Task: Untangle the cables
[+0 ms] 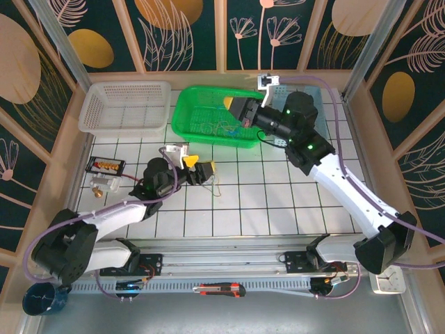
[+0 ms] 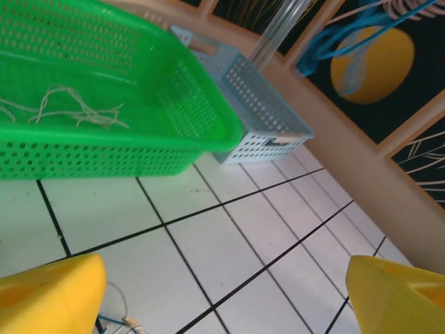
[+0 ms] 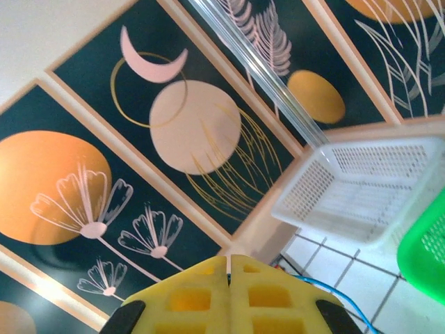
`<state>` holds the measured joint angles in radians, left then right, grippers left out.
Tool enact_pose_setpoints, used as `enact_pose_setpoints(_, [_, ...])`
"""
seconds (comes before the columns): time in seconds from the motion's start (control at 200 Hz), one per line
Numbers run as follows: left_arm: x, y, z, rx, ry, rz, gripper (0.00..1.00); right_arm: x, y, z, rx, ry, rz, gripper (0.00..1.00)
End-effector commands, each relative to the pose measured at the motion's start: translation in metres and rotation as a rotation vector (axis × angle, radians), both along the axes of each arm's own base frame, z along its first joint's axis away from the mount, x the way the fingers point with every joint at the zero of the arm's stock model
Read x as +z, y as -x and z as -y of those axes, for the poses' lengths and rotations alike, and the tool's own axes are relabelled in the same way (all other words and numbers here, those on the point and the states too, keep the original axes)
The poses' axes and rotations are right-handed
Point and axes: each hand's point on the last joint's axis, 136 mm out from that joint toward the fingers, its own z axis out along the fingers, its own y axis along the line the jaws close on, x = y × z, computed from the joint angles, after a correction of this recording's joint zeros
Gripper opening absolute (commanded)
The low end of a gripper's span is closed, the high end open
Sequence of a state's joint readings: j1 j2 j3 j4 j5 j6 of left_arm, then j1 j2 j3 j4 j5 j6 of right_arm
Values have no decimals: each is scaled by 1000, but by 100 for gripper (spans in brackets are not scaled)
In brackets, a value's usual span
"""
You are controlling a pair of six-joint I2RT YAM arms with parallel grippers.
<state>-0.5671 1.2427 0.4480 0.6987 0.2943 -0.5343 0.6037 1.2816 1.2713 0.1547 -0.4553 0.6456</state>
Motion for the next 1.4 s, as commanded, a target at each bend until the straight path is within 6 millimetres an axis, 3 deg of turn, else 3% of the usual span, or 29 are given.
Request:
enact_pose_setpoints(0.0, [29, 5, 7, -52, 29, 59, 90, 2, 6, 4, 10, -21, 18, 0])
enact_pose_setpoints(0.215, [79, -10, 19, -70, 35, 165, 91, -31, 4, -9, 34, 32, -38, 0])
enact_pose_setpoints(0.375, [96, -28, 16, 2, 28, 221, 90, -38, 12, -24, 65, 61, -45, 0])
enact_pose_setpoints(0.535, [103, -35, 22, -3, 50, 243, 73, -34, 23, -40, 111, 70, -35, 0])
enact_pose_setpoints(0.786, [98, -37, 34, -53, 87, 237, 36, 10, 42, -52, 179, 20, 43, 0])
enact_pose_setpoints(1.156, [69, -33, 34, -63, 92, 185, 27, 104, 66, -28, 165, -159, 239, 0])
enact_pose_setpoints(1.396, [51, -32, 37, -79, 87, 145, 19, 148, 80, -3, 119, -239, 350, 0])
